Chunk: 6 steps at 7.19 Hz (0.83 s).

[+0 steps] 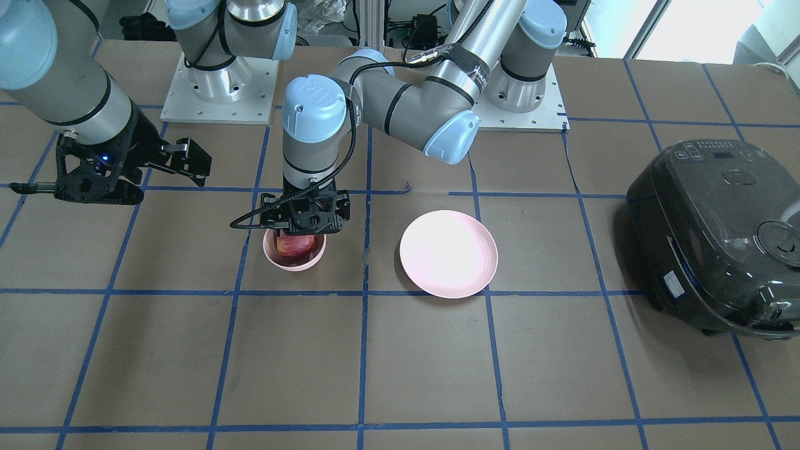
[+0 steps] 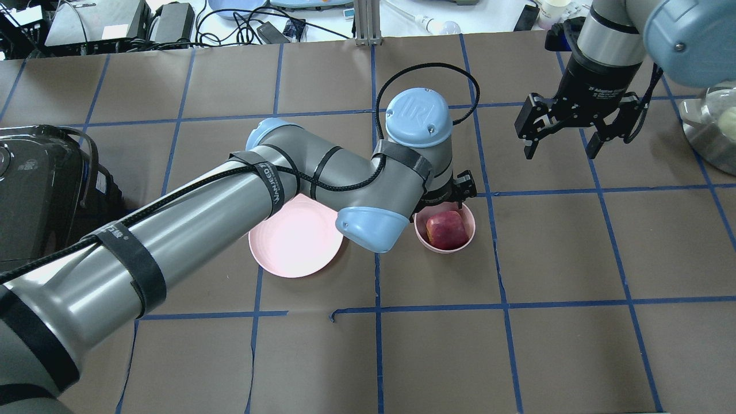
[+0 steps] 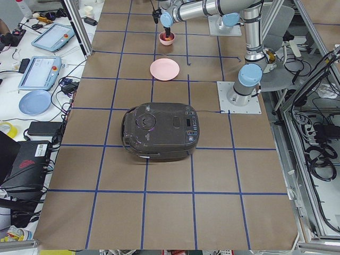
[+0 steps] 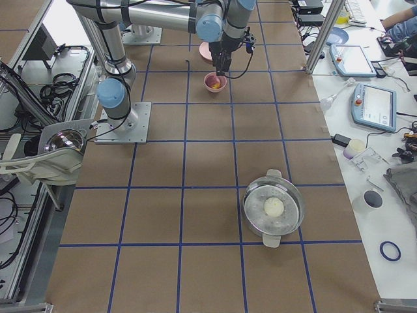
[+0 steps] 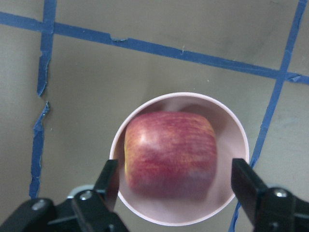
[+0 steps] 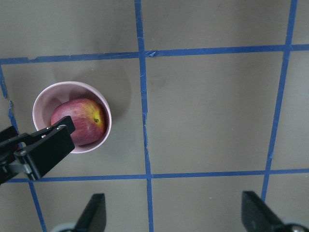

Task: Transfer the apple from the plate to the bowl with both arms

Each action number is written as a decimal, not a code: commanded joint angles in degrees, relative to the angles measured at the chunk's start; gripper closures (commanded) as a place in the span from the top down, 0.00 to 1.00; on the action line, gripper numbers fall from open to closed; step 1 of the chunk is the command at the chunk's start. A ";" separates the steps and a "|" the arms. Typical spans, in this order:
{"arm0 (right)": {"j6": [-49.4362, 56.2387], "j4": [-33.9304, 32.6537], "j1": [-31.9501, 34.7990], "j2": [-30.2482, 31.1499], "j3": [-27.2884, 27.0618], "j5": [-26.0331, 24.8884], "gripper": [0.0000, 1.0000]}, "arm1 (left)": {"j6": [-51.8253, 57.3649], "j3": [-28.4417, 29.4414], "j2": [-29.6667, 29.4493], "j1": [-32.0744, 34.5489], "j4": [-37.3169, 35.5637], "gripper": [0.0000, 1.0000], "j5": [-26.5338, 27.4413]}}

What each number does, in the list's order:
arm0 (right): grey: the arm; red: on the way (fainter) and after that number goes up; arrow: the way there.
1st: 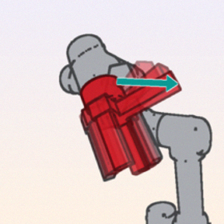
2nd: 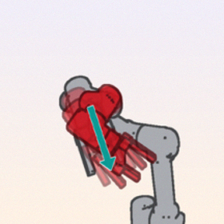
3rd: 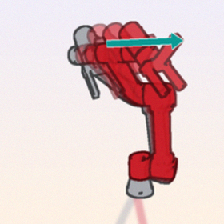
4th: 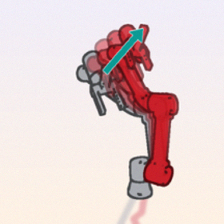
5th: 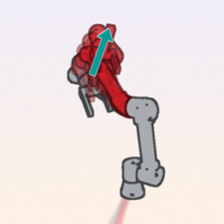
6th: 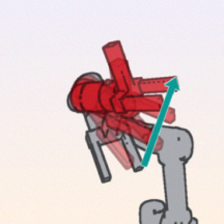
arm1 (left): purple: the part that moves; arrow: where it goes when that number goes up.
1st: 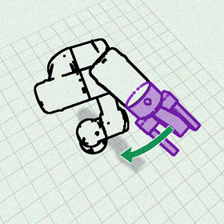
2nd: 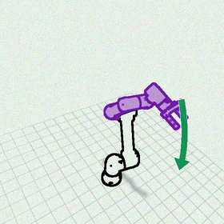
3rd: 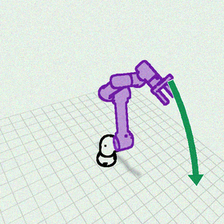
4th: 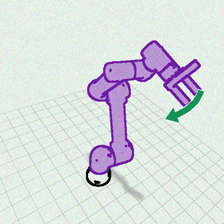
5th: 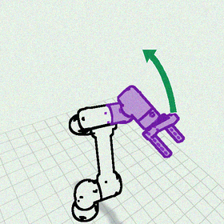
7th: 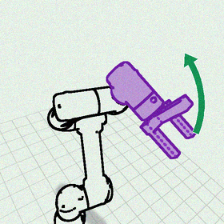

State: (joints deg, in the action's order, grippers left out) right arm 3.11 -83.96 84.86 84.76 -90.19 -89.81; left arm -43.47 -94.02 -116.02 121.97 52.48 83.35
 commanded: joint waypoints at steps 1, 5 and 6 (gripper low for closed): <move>-0.03 0.11 -0.14 0.75 0.10 -0.18 1.00 | 3.97 0.07 2.97 -0.24 0.86 1.00 2.23; -5.17 -0.51 1.09 2.42 0.19 0.85 1.00 | 30.91 0.07 15.52 -17.33 19.54 1.00 2.34; -7.22 -0.51 2.23 2.86 0.28 1.65 1.00 | 37.16 0.33 19.39 -22.78 23.51 1.00 2.34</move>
State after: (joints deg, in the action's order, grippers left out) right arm -1.03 -84.47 85.88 87.01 -89.95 -89.33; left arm -14.62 -93.93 -101.47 105.93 70.41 85.67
